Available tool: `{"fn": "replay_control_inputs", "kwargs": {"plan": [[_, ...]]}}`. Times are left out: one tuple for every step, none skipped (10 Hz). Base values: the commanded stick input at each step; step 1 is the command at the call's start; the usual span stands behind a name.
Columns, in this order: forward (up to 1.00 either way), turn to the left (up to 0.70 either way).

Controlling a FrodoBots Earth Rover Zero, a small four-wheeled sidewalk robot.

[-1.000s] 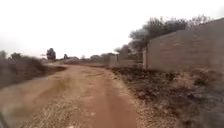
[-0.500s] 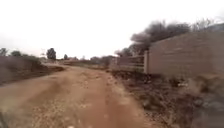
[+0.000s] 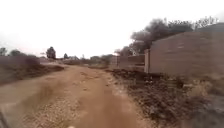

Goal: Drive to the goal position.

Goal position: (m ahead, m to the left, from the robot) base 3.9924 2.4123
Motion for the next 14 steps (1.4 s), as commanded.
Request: {"fn": "replay_control_inputs", "kwargs": {"plan": [[0.50, 0.00], [0.50, 0.00], [0.50, 0.00], [0.50, 0.00], [0.50, 0.00], [0.50, 0.00], [0.50, 0.00], [0.50, 0.00], [0.50, 0.00], [0.50, 0.00], [0.50, 0.00], [0.50, 0.00], [0.50, 0.00], [0.50, 0.00]]}}
